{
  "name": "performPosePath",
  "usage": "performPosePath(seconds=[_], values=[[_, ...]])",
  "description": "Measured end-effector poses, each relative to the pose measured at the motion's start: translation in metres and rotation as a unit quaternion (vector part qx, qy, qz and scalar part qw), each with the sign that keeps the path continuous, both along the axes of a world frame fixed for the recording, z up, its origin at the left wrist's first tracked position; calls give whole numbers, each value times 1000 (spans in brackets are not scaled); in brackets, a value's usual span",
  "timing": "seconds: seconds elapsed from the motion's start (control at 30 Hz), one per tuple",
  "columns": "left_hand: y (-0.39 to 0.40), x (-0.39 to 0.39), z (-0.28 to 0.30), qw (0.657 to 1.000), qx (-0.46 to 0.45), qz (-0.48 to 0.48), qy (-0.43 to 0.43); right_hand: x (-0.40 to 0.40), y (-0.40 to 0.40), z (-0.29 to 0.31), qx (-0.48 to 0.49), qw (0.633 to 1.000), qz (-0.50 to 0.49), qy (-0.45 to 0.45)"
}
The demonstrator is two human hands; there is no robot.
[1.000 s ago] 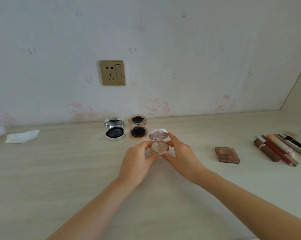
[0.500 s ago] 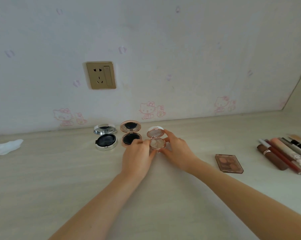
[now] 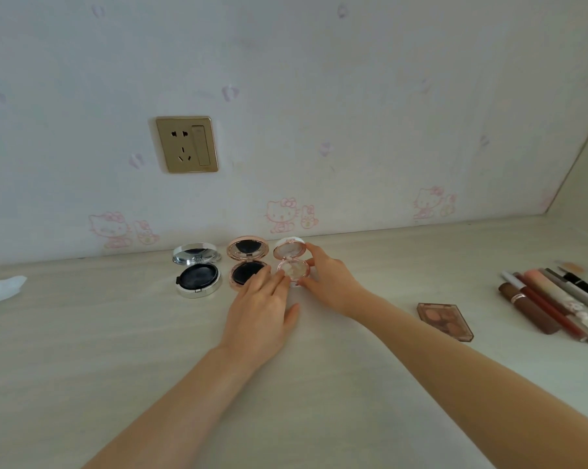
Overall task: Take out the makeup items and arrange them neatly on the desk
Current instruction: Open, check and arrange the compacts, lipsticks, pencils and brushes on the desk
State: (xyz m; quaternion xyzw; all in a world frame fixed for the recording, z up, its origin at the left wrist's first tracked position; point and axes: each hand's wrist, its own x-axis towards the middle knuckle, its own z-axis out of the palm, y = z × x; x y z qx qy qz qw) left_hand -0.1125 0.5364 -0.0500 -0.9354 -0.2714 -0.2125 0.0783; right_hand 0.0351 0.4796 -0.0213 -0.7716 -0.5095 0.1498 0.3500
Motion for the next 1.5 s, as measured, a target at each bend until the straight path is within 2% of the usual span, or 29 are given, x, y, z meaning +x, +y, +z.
performPosePath(seconds=[0.4,0.67,0.8,0.93,1.23,1.5], values=[[16,8,1,999,-39,-8,13,6,14,4,-18,1000,1,-17],[12,4,5,997,-72,-19,1,10,3,8,-119,991,-32,-51],[0,4,15,996,-82,-31,-24,15,-25,23,-137,983,-34,-114],[-23,6,27,992,-97,-55,-64,22,-64,39,-127,981,-38,-140],[-90,29,29,969,-227,-85,-50,45,-167,53,-140,973,-92,-160],[-128,60,19,959,-251,-125,-38,64,-222,39,-174,963,-108,-176]])
